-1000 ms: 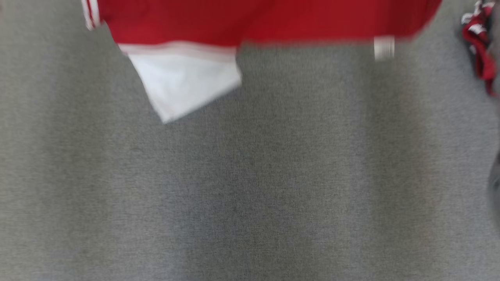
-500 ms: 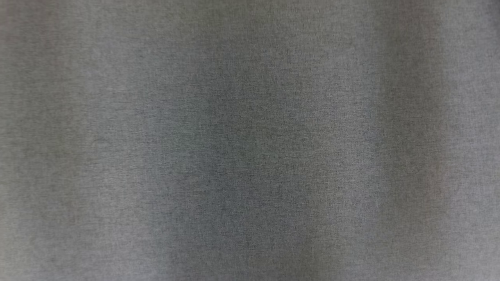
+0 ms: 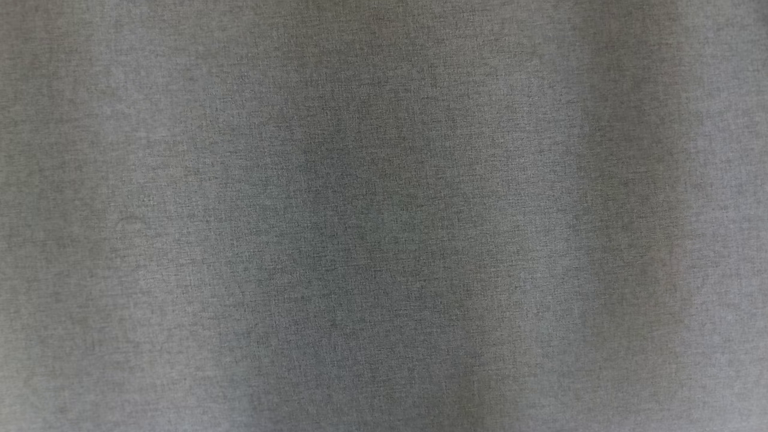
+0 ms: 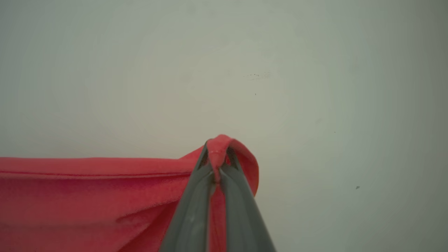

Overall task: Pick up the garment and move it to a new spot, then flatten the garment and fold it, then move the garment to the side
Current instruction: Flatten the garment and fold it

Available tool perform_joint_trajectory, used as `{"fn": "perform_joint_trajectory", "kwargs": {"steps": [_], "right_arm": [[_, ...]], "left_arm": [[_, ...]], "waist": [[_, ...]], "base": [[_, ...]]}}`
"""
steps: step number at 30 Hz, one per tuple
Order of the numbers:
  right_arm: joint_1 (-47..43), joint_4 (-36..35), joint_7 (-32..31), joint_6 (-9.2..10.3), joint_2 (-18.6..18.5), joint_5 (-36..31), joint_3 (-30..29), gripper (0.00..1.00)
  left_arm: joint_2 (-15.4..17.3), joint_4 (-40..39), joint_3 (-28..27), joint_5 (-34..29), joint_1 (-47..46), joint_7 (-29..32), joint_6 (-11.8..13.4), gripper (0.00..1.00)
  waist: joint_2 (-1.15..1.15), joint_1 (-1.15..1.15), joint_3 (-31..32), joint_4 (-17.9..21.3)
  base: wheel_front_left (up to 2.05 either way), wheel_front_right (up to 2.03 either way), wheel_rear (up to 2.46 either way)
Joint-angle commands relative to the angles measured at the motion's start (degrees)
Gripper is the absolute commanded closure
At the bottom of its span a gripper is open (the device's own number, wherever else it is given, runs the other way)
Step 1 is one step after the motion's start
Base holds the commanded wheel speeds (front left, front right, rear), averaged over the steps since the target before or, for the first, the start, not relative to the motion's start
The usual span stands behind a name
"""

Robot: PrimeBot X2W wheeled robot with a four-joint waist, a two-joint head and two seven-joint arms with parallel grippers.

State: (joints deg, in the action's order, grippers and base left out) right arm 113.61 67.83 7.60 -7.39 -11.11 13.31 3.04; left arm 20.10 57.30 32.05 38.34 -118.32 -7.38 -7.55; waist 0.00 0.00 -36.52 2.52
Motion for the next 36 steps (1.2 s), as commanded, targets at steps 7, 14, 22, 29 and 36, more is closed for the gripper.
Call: {"fn": "perform_joint_trajectory", "kwargs": {"steps": [7,14,22,29,36], "right_arm": [[1.67,2.35,1.48,-0.13,-0.16,-0.6,1.36,1.0],[2.1,3.45,2.54,-0.13,-0.23,-0.89,2.18,1.0],[-7.3,2.46,6.05,-0.13,2.02,2.46,5.29,1.0],[-31.16,-8.2,7.36,-0.13,2.06,11.93,13.35,1.0],[-58.47,-23.79,7.36,-0.13,-3.12,21.59,18.62,1.0]], "left_arm": [[0.81,1.62,2.9,2.88,-1.78,-1.42,0.18,1.0],[1.11,1.97,4.97,4.64,-1.63,-2.65,0.18,1.0],[2.09,-2.01,7.71,8.26,9.2,-6.99,0.18,1.0],[4.99,-17.54,2.07,8.77,34.49,-7.7,1.84,1.0],[7.73,-38.97,-7.16,7.59,66.47,-7.75,9.91,1.0]], "waist": [[0.0,0.0,0.08,-0.2],[0.0,0.0,0.01,-0.65],[0.0,0.0,5.46,-1.21],[0.0,0.0,15.56,-1.3],[0.0,0.0,22.49,-1.27]], "base": [[0.0,0.0,0.0],[0.0,0.0,0.0],[0.0,0.0,0.0],[0.0,0.0,0.0],[0.0,0.0,0.0]]}}
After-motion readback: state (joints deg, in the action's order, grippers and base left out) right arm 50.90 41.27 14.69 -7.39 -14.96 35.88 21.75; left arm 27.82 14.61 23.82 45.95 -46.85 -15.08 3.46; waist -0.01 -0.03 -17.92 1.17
